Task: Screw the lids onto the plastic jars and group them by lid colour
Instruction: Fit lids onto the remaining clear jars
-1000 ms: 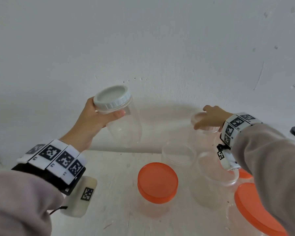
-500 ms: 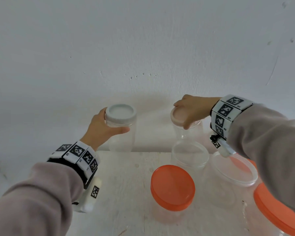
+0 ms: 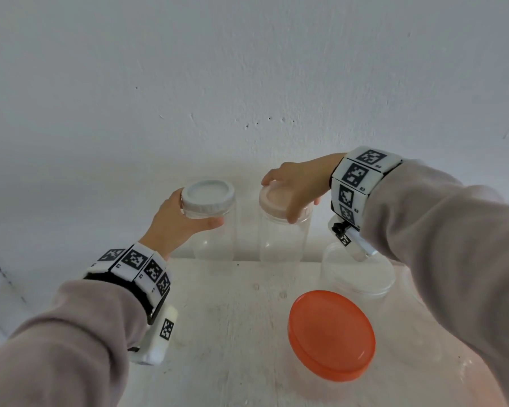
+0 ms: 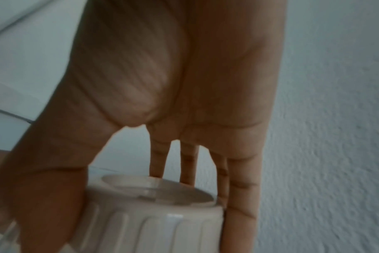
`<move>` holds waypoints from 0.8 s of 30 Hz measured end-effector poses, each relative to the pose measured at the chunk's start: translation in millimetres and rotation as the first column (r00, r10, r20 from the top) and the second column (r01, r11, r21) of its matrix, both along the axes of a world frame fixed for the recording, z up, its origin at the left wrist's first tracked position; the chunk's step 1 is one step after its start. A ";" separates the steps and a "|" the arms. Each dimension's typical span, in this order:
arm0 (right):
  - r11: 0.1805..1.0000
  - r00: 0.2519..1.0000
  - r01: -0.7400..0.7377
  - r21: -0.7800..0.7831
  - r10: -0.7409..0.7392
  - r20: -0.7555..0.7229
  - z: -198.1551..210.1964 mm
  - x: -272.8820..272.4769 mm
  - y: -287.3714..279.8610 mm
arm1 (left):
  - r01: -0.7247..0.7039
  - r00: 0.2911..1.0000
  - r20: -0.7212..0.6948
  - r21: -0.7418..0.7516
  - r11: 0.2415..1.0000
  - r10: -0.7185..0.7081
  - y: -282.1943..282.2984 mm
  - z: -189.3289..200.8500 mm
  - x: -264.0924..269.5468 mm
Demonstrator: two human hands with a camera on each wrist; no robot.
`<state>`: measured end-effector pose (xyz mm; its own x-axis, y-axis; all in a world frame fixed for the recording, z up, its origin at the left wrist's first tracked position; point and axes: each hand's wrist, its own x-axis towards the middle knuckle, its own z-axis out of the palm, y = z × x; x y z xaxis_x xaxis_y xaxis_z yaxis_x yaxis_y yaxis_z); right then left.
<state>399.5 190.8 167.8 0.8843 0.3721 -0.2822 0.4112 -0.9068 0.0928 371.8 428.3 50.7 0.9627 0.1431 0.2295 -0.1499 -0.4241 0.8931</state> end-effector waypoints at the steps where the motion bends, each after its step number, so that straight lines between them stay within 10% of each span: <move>1: 1.000 1.000 -0.005 0.004 0.005 -0.008 -1.7 0.9 3.7 | 0.001 1.000 -0.002 0.004 1.000 -0.001 0.8 -1.0 0.9; 24: 0.988 0.998 -0.050 0.144 0.042 0.055 -25.6 -2.7 40.4 | -0.042 0.992 -0.117 -0.014 0.999 0.040 -0.1 -2.7 -3.0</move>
